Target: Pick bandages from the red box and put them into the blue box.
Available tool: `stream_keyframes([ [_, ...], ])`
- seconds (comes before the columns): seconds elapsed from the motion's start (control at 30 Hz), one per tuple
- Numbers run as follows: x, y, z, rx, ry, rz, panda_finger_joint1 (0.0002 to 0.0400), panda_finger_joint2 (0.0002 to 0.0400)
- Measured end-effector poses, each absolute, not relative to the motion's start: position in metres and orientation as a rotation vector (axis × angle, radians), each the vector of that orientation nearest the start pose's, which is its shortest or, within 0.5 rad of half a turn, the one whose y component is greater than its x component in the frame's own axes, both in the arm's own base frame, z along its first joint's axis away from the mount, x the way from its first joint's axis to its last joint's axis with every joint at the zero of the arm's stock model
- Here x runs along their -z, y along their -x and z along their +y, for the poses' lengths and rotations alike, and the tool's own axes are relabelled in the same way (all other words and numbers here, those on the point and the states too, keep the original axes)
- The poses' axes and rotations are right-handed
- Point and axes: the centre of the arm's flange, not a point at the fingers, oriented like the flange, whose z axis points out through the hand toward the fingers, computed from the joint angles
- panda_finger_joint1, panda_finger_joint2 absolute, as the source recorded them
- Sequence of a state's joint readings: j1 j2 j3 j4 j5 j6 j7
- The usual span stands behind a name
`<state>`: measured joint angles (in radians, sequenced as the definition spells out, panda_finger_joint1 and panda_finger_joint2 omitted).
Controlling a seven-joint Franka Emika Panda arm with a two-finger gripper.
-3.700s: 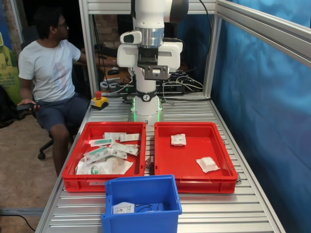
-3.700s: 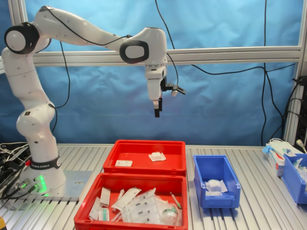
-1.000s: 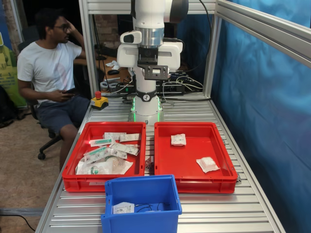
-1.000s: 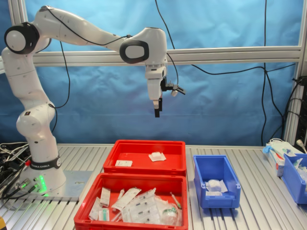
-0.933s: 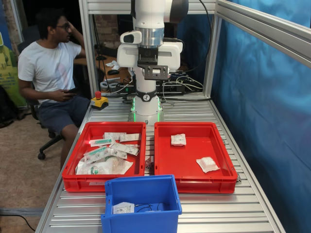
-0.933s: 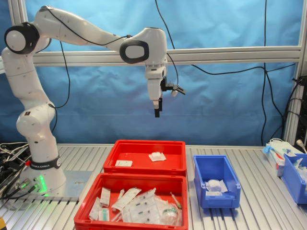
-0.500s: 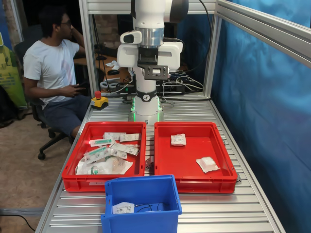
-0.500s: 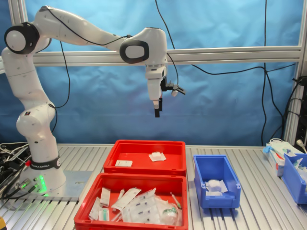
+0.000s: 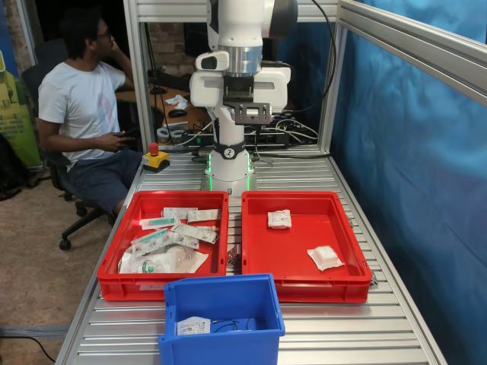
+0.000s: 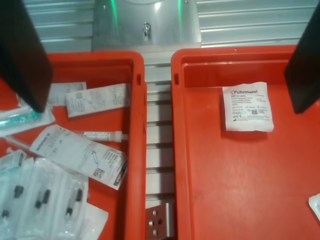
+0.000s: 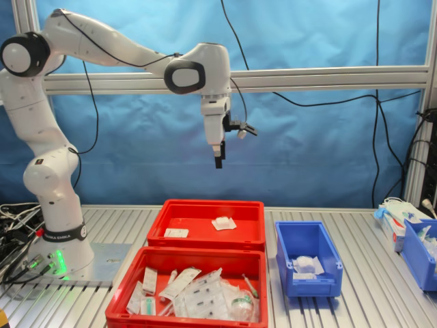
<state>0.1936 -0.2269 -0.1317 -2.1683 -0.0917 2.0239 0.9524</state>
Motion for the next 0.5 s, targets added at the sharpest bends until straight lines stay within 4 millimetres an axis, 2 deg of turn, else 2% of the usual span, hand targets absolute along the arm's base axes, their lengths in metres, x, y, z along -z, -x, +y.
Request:
stream_keyframes([
  [0.23,-0.489,-0.473,0.042,0.203,2.875,1.227,0.0400,0.0400],
  [0.3,-0.484,-0.466,0.052,0.213,2.897,1.191,0.0400,0.0400],
  [0.5,-0.474,-0.458,0.071,0.230,2.933,1.128,0.0400,0.0400],
])
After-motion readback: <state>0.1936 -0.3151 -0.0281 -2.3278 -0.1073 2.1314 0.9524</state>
